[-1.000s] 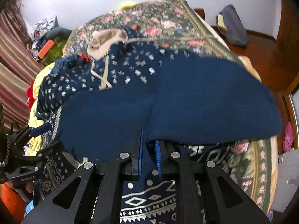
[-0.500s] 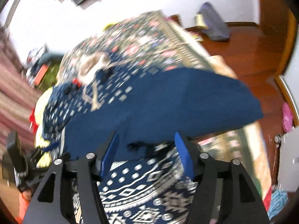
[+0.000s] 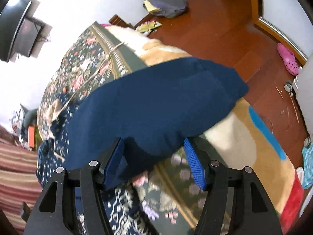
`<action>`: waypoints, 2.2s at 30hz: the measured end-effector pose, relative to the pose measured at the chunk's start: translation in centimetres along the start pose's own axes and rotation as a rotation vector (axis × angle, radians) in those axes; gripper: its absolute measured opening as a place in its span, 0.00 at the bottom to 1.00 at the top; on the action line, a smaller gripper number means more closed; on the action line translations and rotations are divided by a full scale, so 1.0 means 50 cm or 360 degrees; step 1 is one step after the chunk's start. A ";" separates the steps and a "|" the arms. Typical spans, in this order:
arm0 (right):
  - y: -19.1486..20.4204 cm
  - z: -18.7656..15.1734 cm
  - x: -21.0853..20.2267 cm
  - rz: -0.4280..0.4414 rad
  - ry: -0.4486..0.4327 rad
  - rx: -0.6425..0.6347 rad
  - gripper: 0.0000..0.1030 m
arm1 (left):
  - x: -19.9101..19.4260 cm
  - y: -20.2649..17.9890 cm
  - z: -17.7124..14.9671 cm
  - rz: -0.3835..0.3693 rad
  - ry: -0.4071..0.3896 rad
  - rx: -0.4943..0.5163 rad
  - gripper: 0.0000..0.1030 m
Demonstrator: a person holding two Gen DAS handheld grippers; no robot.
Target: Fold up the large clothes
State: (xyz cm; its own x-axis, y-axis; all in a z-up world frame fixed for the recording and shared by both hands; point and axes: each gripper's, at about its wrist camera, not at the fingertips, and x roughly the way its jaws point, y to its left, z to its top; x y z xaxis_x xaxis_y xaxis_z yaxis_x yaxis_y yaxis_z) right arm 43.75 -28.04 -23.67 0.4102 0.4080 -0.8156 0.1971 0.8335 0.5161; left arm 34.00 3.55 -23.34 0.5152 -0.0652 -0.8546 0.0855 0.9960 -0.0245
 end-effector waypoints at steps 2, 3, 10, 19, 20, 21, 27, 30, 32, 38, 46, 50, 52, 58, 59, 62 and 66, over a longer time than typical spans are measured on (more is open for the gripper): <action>0.006 0.007 0.006 -0.0005 -0.0020 -0.0008 0.61 | 0.006 0.002 0.001 0.0000 0.0010 -0.0010 0.68; 0.010 0.011 0.010 -0.0015 -0.0034 -0.0015 0.61 | 0.008 0.003 0.002 -0.0001 0.0013 -0.0015 0.68; 0.036 0.028 0.027 -0.0194 -0.0128 -0.0164 0.25 | 0.005 0.003 0.002 0.0002 0.0004 -0.0026 0.68; 0.111 0.013 -0.036 -0.0202 -0.0258 -0.0386 0.07 | -0.047 0.017 0.007 0.0015 -0.0075 -0.0035 0.68; 0.127 0.007 -0.052 -0.0196 -0.0285 -0.0431 0.07 | -0.054 0.019 0.007 0.0016 -0.0087 -0.0035 0.68; 0.148 -0.001 -0.072 -0.0182 -0.0316 -0.0487 0.07 | -0.063 0.021 0.008 0.0019 -0.0103 -0.0036 0.68; 0.268 -0.059 -0.155 -0.0023 -0.0414 -0.0739 0.07 | -0.113 0.037 0.007 0.0021 -0.0176 -0.0057 0.68; 0.332 -0.104 -0.183 0.0096 -0.0423 -0.0842 0.07 | -0.139 0.046 0.001 0.0020 -0.0214 -0.0068 0.68; 0.367 -0.129 -0.180 0.0178 -0.0381 -0.0868 0.07 | -0.151 0.050 -0.002 0.0017 -0.0230 -0.0072 0.68; 0.447 -0.226 -0.103 0.0304 -0.0102 -0.0989 0.07 | -0.180 0.073 -0.020 0.0023 -0.0262 -0.0082 0.68; 0.466 -0.375 0.060 0.0147 0.0268 -0.1195 0.07 | -0.185 0.115 -0.058 0.0032 -0.0219 -0.0136 0.68; 0.454 -0.420 0.093 0.0128 0.0401 -0.1235 0.07 | -0.181 0.123 -0.075 0.0041 -0.0194 -0.0143 0.68; 0.454 -0.429 0.092 0.0111 0.0414 -0.1278 0.07 | -0.179 0.124 -0.079 0.0049 -0.0183 -0.0142 0.68; 0.453 -0.422 0.064 0.0080 0.0489 -0.1355 0.34 | -0.175 0.112 -0.071 0.0046 -0.0178 -0.0141 0.68; 0.450 -0.416 0.051 0.0102 0.0465 -0.1362 0.34 | -0.175 0.108 -0.067 0.0041 -0.0179 -0.0136 0.68; 0.438 -0.387 0.009 0.0106 0.0359 -0.1364 0.38 | -0.173 0.087 -0.052 0.0033 -0.0180 -0.0099 0.68; 0.401 -0.333 -0.053 0.0082 0.0180 -0.1306 0.43 | -0.163 0.044 -0.031 0.0034 -0.0180 -0.0010 0.68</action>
State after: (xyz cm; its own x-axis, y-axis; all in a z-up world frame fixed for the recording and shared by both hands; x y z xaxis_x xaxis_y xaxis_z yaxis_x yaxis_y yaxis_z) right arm 31.81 -6.23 -15.51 0.3003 0.4516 -0.8401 -0.5496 0.8018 0.2346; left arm 28.68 6.38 -17.25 0.6098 -0.0497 -0.7910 0.0679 0.9976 -0.0103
